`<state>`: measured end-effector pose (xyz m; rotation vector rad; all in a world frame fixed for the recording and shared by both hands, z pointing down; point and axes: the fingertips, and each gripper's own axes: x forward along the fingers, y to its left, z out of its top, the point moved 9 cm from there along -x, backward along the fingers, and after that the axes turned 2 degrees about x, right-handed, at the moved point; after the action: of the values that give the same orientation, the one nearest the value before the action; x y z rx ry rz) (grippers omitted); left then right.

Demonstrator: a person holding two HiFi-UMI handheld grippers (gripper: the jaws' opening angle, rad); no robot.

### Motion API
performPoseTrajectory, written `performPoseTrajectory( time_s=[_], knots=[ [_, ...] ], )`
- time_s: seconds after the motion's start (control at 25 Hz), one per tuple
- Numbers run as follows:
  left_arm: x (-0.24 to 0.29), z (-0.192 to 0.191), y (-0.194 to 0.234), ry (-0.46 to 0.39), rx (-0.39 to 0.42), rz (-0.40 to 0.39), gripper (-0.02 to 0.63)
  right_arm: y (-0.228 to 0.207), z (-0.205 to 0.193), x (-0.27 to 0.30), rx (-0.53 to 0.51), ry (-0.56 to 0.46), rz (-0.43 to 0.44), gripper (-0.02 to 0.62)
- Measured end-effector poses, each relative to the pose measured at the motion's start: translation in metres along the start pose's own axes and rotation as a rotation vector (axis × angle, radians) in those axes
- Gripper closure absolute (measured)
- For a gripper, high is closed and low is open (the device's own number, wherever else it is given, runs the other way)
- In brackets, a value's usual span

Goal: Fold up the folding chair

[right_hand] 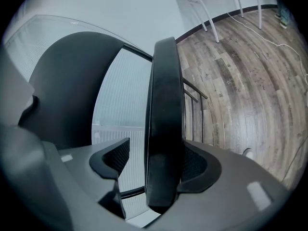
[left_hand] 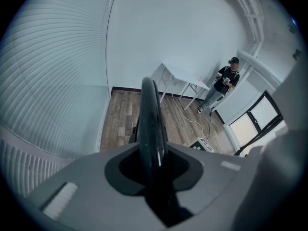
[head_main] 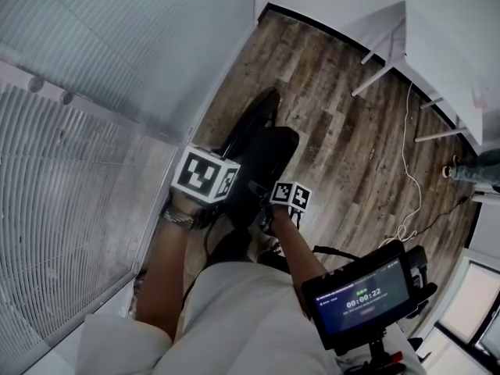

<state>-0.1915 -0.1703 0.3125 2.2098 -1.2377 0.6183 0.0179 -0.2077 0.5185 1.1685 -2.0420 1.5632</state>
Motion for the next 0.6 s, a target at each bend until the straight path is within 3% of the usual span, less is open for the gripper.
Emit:
performPoseTrajectory(
  time_s=[0.24,0.6],
  knots=[
    [-0.007,0.002,0.018,-0.006,0.012,0.007,0.541,0.025,0.002,0.016,-0.039,0.056,0.029,0.288],
    [-0.014,0.006,0.024,-0.005,0.024,0.031,0.545,0.055,0.006,0.031,-0.083,0.115,-0.045,0.305]
  ],
)
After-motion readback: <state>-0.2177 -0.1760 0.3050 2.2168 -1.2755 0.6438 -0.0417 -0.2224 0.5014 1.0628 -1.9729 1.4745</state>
